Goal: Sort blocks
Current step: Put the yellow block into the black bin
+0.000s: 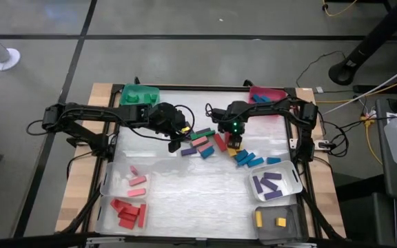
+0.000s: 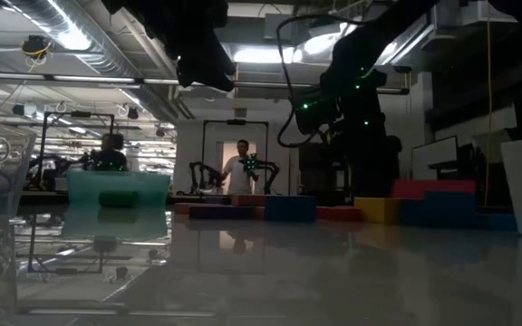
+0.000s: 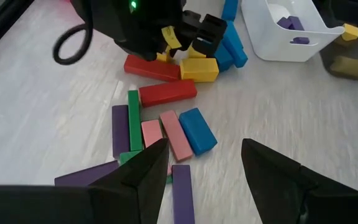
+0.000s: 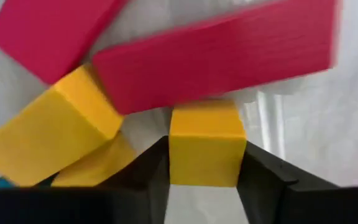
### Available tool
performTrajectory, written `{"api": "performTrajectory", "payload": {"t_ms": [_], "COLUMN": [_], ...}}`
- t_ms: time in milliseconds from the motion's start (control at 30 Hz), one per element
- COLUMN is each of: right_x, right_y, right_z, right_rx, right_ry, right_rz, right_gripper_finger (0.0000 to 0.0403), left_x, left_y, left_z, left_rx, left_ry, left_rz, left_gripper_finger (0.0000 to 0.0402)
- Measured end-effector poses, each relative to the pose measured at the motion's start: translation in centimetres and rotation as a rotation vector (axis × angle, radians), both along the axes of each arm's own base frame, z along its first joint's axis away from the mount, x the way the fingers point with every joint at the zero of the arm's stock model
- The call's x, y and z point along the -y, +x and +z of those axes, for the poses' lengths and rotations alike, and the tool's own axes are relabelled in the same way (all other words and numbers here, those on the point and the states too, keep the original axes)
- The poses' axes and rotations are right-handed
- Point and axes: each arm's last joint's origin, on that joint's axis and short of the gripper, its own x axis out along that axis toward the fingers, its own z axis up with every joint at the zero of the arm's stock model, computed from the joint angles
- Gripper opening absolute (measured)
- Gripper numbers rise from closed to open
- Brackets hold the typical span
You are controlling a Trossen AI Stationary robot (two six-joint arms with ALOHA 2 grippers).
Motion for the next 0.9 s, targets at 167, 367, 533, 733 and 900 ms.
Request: {"api": "performTrajectory", "payload": {"t_ms": [167,367,533,733,900], "right_x": [-0.1,-0.1,-0.9,-5.1,-10.6], "right_y": [0.0,0.5,-0.2,-2.0,-3.8], "right_z": [0.2,4.6,9.7,14.0,16.5], "right_rx": [0.007,0.079,0.155,0.227,0.267], "right_ry": [0.046,0.034,0.067,0.115,0.08], "right_rz": [-0.013,-0.05,-0.144,-0.226,-0.215], "right_gripper_finger": [0.0131,0.0131,0.0139,0.0135,0.0138], "left_x": [0.0,0.0,0.0,0.0,0.0], "left_y": [0.0,0.0,0.0,0.0,0.1], "left_z": [0.0,0.0,0.0,0.1,0.1], "left_rx": [0.0,0.0,0.002,0.003,0.004], "left_ry": [0.0,0.023,0.046,0.072,0.076], "left_rz": [0.0,-0.019,-0.039,-0.06,-0.063], "left_gripper_finger": [0.019,0.019,0.019,0.019,0.019]}}
